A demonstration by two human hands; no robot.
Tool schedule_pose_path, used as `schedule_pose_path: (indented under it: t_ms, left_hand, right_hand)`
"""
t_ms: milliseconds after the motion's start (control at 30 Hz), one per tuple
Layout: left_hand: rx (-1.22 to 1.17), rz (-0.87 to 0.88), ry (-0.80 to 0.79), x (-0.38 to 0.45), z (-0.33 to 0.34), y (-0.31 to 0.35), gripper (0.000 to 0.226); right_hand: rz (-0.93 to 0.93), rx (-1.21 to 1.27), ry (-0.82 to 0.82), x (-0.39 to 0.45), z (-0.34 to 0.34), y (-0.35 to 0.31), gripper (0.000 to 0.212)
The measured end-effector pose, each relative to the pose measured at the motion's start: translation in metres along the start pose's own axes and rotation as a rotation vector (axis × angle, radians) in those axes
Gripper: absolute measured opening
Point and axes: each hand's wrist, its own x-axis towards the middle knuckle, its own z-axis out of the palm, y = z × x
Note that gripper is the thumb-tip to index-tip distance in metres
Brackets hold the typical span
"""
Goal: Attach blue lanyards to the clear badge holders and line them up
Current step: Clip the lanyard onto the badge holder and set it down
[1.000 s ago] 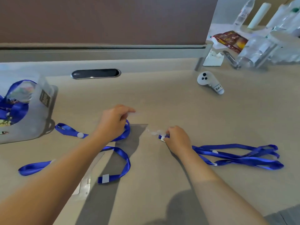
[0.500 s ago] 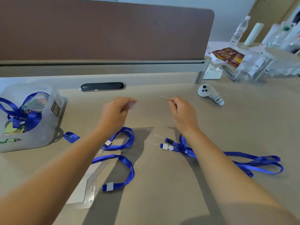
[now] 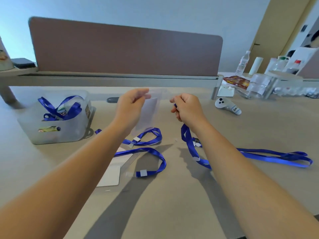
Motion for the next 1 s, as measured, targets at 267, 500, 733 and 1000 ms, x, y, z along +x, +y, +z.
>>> schedule_pose_path:
  t_ms: [267, 500, 733, 1000]
  left_hand:
    - [-0.140, -0.159, 0.099, -0.038, -0.026, 0.004, 0.027]
    - [-0.083, -0.126, 0.165, -0.047, -0.028, 0.000, 0.027]
    - [0.060, 0.046, 0.183, -0.049, -0.032, -0.008, 0.030]
    - [0.136, 0.075, 0.172, -0.050, -0.036, -0.014, 0.031]
  right_hand:
    - [-0.003, 0.051, -0.039, -0.041, 0.027, -0.029, 0.035]
    - [0.084, 0.125, -0.143, -0.051, 0.031, -0.038, 0.036]
    - [0.136, 0.217, -0.218, -0.048, 0.032, -0.039, 0.035]
    - [0.119, 0.233, -0.271, -0.046, 0.041, -0.037, 0.036]
